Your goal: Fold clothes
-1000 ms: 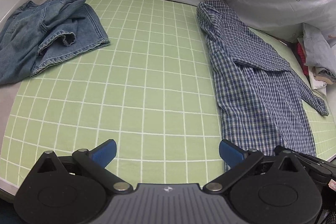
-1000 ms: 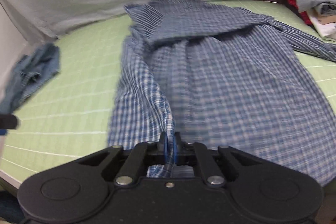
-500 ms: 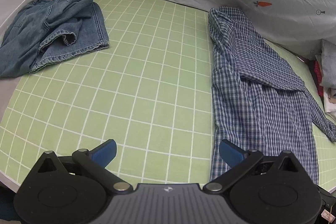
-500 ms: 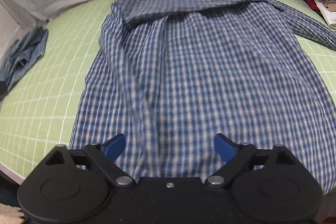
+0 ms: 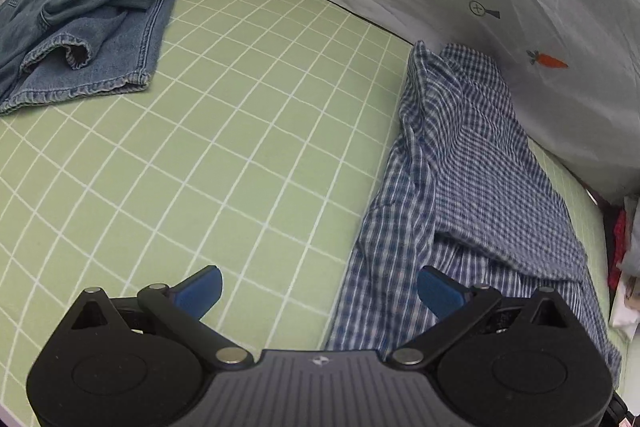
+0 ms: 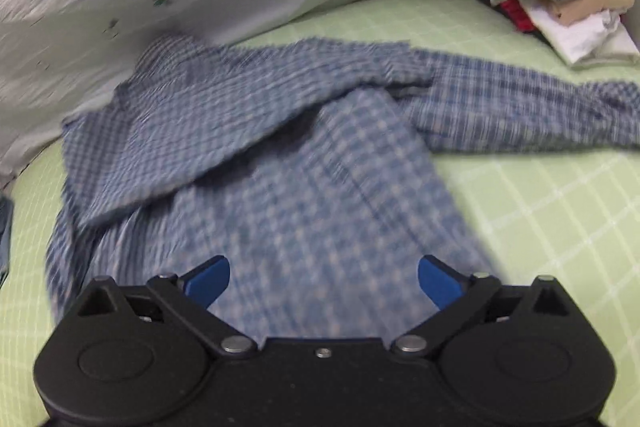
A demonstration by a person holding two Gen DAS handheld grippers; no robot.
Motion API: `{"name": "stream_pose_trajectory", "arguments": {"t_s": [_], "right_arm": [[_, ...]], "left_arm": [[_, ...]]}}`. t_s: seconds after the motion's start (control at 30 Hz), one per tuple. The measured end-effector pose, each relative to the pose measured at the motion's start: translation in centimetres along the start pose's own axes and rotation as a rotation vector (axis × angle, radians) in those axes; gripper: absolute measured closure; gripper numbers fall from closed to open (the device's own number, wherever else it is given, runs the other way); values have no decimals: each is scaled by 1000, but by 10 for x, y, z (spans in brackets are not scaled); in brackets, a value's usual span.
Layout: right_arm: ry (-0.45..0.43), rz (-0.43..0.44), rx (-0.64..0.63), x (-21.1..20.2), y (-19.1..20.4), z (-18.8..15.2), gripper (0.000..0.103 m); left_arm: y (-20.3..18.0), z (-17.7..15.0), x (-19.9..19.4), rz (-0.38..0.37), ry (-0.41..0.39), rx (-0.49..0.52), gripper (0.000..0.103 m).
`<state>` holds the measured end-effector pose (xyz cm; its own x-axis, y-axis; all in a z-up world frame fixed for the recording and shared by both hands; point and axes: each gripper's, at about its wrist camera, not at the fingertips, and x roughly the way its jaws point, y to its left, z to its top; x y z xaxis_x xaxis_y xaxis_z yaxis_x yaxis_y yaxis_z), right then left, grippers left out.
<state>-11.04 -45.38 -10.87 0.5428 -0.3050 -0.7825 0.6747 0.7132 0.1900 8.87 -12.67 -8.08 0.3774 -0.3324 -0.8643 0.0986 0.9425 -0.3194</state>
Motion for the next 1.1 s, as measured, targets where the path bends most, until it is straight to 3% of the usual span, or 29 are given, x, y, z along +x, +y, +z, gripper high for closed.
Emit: {"name": "stream_pose_trajectory", "arguments": {"t_s": [0.23, 0.3, 0.37, 0.5, 0.53, 0.57, 0.6, 0.67, 0.73, 0.83, 0.93, 1.0, 1.1], "right_arm": [[-53, -56, 77, 69, -41, 93, 2], [-53, -74, 63, 91, -46, 114, 7], [-19, -80, 26, 113, -47, 127, 20], [23, -72, -112, 132, -38, 141, 62], [31, -63, -156, 132, -34, 144, 66], [36, -49, -194, 131, -30, 147, 85], [41, -35, -231, 130, -26, 150, 96], [5, -38, -279, 121, -21, 160, 96], [-102, -73, -288, 101, -23, 175, 96], [-297, -178, -32, 69, -56, 201, 96], [-222, -259, -18, 85, -76, 212, 95], [-201, -261, -87, 91, -73, 207, 95], [-180, -249, -81, 94, -76, 199, 95]], "left_arm": [[-28, 61, 53, 56, 31, -14, 1], [-35, 76, 66, 83, 20, 15, 1], [-40, 90, 79, 108, 23, 38, 1], [-48, 107, 96, 139, 12, 66, 1], [-49, 109, 100, 149, 14, 70, 1], [-50, 111, 103, 158, 15, 74, 1], [-51, 114, 107, 168, 17, 79, 1], [-54, 118, 113, 176, 14, 84, 1], [-58, 121, 116, 176, 3, 88, 1], [-65, 128, 116, 159, -38, 100, 1], [-72, 133, 124, 115, -34, 103, 1], [-78, 136, 132, 84, -26, 104, 1], [-92, 137, 143, 33, -26, 122, 1]]}}
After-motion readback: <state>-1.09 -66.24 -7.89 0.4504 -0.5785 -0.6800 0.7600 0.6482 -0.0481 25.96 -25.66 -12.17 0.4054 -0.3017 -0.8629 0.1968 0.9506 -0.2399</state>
